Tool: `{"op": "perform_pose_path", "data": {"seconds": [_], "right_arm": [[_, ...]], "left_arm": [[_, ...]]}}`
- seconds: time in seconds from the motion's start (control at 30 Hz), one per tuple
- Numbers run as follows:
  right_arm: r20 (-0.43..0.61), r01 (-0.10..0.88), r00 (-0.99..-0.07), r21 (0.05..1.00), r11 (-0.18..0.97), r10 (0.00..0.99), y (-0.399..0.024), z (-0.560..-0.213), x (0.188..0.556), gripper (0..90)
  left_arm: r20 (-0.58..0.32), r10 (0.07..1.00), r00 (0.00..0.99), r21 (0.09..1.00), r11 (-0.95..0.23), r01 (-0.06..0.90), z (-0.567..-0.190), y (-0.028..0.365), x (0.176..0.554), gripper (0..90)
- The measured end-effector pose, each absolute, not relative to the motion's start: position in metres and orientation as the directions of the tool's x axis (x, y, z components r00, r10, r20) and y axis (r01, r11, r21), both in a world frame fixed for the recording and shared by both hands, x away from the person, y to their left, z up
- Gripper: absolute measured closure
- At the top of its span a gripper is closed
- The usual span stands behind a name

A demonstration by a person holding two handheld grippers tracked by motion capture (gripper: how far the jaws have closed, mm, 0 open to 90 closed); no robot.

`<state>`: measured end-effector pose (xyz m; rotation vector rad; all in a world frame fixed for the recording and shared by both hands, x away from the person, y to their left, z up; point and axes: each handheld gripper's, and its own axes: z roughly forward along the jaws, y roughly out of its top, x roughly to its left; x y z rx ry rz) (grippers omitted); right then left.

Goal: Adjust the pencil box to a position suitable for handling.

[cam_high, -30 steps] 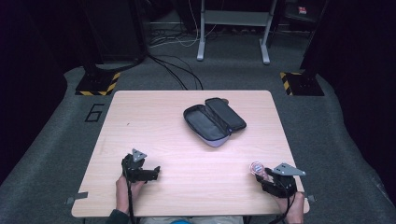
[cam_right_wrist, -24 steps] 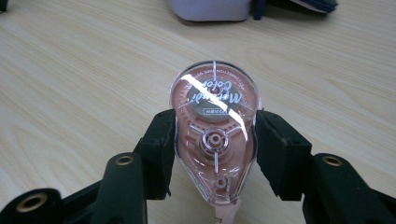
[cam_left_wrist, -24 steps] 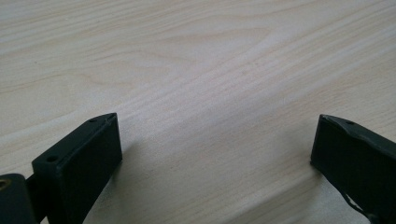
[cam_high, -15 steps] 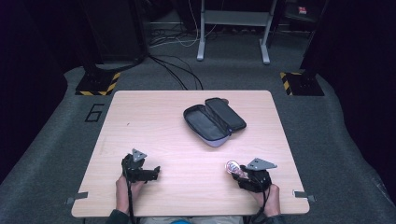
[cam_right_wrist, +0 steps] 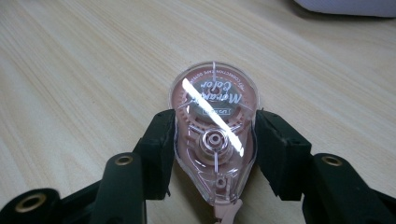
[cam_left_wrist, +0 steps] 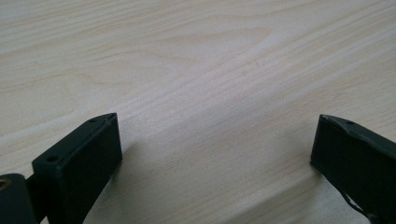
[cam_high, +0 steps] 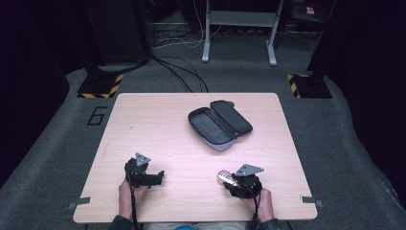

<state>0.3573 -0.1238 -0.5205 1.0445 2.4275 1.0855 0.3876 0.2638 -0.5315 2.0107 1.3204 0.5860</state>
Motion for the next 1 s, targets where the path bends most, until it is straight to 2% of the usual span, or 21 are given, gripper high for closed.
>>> {"op": "perform_pose_path", "data": {"seconds": [0.13,0.2,0.23,0.27,0.33,0.47,0.73,1.0], "right_arm": [[0.026,0.500,-0.706,0.726,0.472,0.708,-0.124,-0.521,0.357,49.0],[0.054,0.523,-0.693,0.724,0.450,0.718,-0.123,-0.521,0.357,46.2],[0.077,0.543,-0.687,0.716,0.440,0.722,-0.125,-0.520,0.359,35.4],[0.077,0.543,-0.687,0.716,0.440,0.722,-0.125,-0.520,0.359,35.4],[0.096,0.552,-0.685,0.716,0.428,0.722,-0.129,-0.518,0.361,23.1],[0.115,0.562,-0.665,0.727,0.394,0.738,-0.134,-0.510,0.363,14.8],[0.133,0.588,-0.608,0.738,0.331,0.782,-0.141,-0.495,0.378,11.9],[0.159,0.626,-0.551,0.728,0.279,0.819,-0.148,-0.482,0.411,8.3]], "left_arm": [[0.014,0.920,0.392,0.727,-0.278,0.628,-0.531,0.264,0.388,1.8],[0.014,0.920,0.392,0.727,-0.278,0.628,-0.531,0.264,0.388,1.8],[0.014,0.920,0.392,0.727,-0.278,0.628,-0.531,0.264,0.388,1.8],[0.014,0.920,0.392,0.727,-0.278,0.628,-0.531,0.264,0.388,1.8],[0.014,0.920,0.392,0.727,-0.278,0.628,-0.531,0.264,0.388,1.8],[0.014,0.920,0.392,0.727,-0.278,0.628,-0.531,0.264,0.388,1.8],[0.006,0.922,0.386,0.729,-0.268,0.630,-0.532,0.263,0.387,1.8],[0.006,0.923,0.386,0.729,-0.268,0.630,-0.532,0.263,0.387,1.8]]}}
